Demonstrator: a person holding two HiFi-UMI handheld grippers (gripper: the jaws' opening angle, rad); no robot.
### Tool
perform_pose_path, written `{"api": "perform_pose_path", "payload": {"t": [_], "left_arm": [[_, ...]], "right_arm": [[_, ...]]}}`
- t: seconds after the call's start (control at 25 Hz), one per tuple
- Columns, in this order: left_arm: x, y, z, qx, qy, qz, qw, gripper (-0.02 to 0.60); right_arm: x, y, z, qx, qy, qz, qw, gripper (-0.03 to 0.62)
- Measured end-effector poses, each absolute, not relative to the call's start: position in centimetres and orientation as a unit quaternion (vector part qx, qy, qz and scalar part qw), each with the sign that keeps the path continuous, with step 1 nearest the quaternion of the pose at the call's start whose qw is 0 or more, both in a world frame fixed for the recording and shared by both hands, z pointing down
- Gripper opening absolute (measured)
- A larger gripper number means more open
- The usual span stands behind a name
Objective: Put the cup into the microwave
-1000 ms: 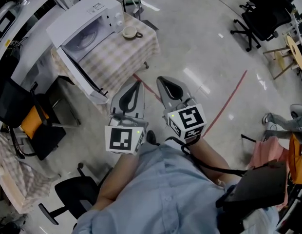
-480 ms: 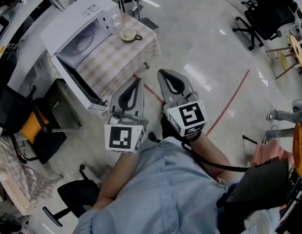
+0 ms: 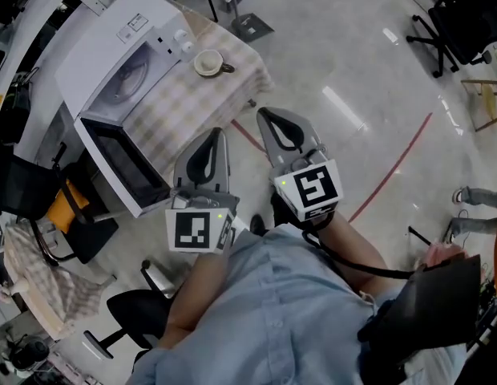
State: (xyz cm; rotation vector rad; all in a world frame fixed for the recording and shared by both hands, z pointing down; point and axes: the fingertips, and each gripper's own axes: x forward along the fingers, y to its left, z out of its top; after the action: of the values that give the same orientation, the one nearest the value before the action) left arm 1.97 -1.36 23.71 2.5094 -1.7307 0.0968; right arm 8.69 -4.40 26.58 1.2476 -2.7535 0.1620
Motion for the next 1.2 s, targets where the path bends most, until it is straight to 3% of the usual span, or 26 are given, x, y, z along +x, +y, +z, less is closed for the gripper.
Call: {"api": "perform_pose_path", "payload": {"t": [0.56, 1.2], "left_arm": [[3.1, -10.4, 22.6, 0.779, -0.624, 0.052, 0.026, 0.005], [-0.7, -13.9, 26.2, 0.753, -0.656, 0.033, 0.042, 0.005]], "right_arm": [[8.0, -14.3, 27.1, 0.327, -0.942, 0.053, 0.056, 0.002], [5.0, -19.1, 30.8, 0.304, -0.949, 0.030, 0.081, 0.005]]}}
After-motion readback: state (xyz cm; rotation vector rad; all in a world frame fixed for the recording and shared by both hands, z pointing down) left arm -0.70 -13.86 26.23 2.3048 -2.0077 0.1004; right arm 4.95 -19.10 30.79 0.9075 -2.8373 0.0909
